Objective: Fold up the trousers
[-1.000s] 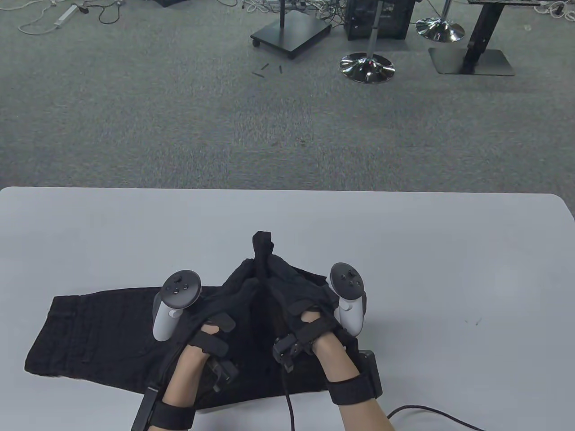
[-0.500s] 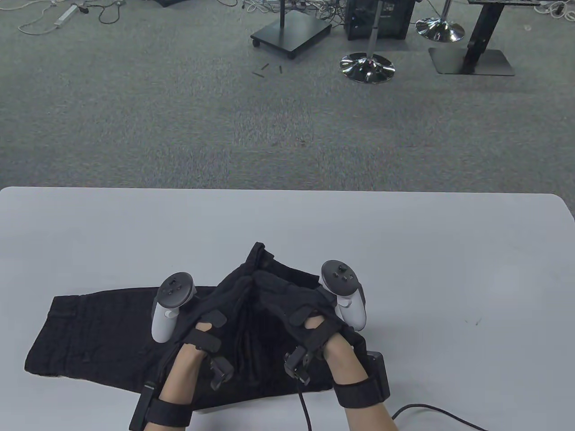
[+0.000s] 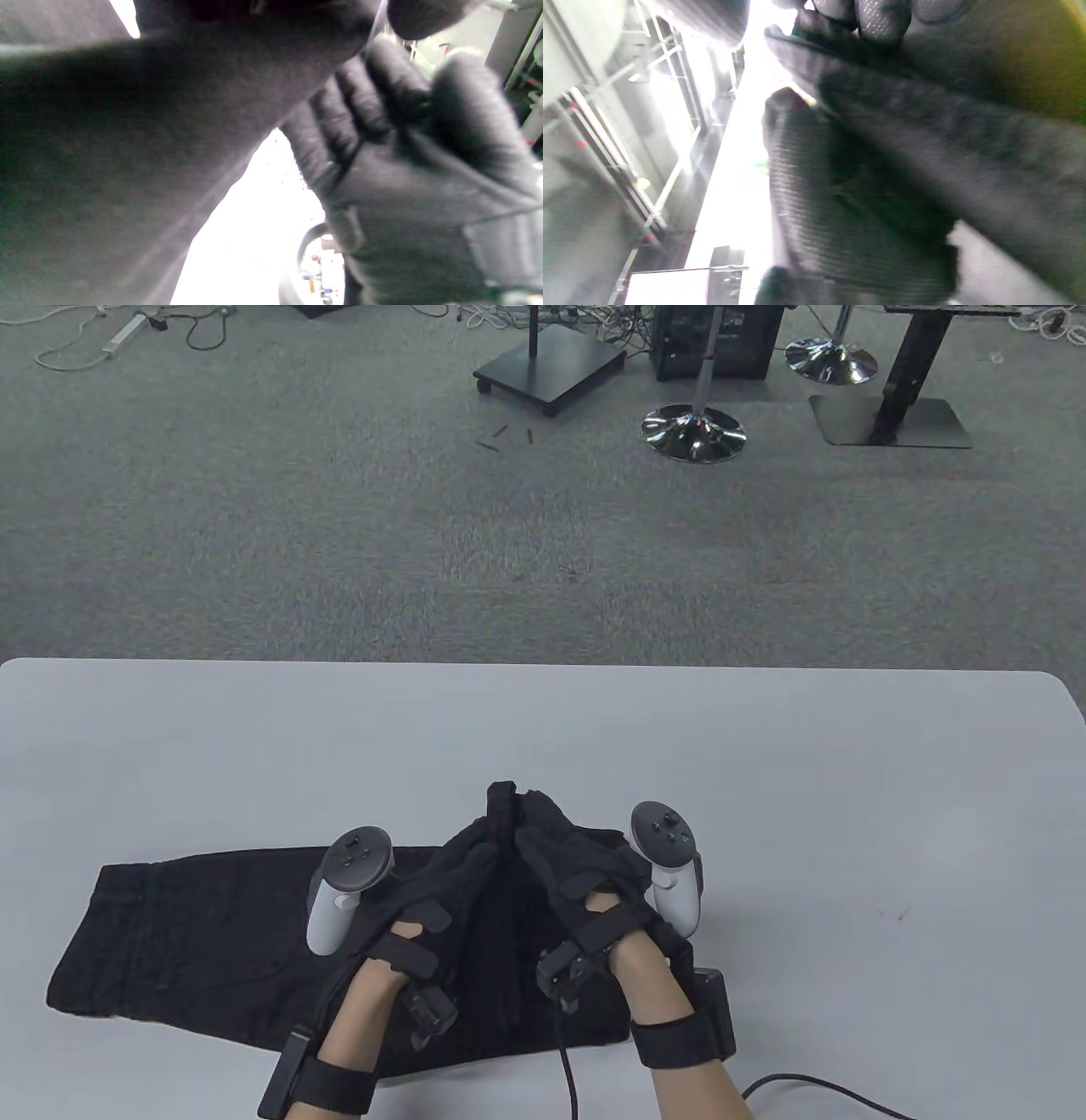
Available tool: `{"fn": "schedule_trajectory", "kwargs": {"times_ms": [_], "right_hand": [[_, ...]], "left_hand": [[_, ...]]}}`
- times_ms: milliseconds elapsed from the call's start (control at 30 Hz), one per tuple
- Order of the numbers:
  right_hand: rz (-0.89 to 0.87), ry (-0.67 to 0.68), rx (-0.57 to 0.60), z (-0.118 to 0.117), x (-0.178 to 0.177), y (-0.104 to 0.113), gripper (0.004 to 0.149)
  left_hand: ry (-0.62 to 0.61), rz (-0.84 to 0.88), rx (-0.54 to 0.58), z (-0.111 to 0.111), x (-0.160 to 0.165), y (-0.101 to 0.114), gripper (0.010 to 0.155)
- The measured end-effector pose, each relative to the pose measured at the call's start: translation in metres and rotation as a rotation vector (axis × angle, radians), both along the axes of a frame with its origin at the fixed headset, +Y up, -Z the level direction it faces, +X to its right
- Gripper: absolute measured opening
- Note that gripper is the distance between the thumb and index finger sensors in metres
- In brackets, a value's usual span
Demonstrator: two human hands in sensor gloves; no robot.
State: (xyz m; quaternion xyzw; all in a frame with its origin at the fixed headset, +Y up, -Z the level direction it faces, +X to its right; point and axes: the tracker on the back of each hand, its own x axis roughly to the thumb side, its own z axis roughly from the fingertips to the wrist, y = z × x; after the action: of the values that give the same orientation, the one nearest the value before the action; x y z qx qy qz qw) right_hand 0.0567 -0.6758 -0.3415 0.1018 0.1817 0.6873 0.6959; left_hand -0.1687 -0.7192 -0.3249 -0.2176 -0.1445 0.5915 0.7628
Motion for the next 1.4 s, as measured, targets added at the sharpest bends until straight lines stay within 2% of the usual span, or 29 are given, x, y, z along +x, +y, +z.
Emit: {"fn": "schedule_trajectory", "kwargs": {"times_ms": [100, 167, 433, 500, 600, 700, 767, 900, 1000, 1400], "right_hand": [[0.007, 0.001, 0.076, 0.001, 0.002, 0.012, 0.059], [0.025, 0.064, 0.095, 0.004, 0.0, 0.02, 0.059], [0.078, 0.091, 0.141, 0.009, -0.004, 0.028, 0.058], [0.112, 0.107, 0.143, 0.011, -0.007, 0.03, 0.058], [0.208, 0.084, 0.175, 0.013, -0.007, 0.033, 0.059], [0.216, 0.095, 0.173, 0.014, -0.008, 0.033, 0.06], [0.217, 0.088, 0.178, 0.014, -0.008, 0.033, 0.06], [0.306, 0.044, 0.184, 0.014, 0.0, 0.033, 0.063], [0.353, -0.003, 0.174, 0.013, 0.01, 0.03, 0.064], [0.334, -0.014, 0.153, 0.011, 0.024, 0.029, 0.065]], "left_hand": [[0.033, -0.078, 0.044, 0.002, 0.0, 0.007, 0.081], [0.038, -0.146, 0.089, 0.004, 0.003, 0.016, 0.083], [0.049, -0.331, 0.167, 0.008, 0.013, 0.026, 0.091], [0.053, -0.441, 0.207, 0.009, 0.018, 0.028, 0.092], [0.081, -0.556, 0.248, 0.009, 0.023, 0.027, 0.081], [0.095, -0.618, 0.262, 0.008, 0.024, 0.026, 0.071], [0.114, -0.652, 0.275, 0.009, 0.022, 0.027, 0.07], [0.182, -0.743, 0.348, 0.011, 0.008, 0.04, 0.068], [0.234, -0.739, 0.356, 0.015, -0.007, 0.051, 0.068], [0.392, -0.885, 0.418, 0.027, -0.06, 0.114, 0.066]]}}
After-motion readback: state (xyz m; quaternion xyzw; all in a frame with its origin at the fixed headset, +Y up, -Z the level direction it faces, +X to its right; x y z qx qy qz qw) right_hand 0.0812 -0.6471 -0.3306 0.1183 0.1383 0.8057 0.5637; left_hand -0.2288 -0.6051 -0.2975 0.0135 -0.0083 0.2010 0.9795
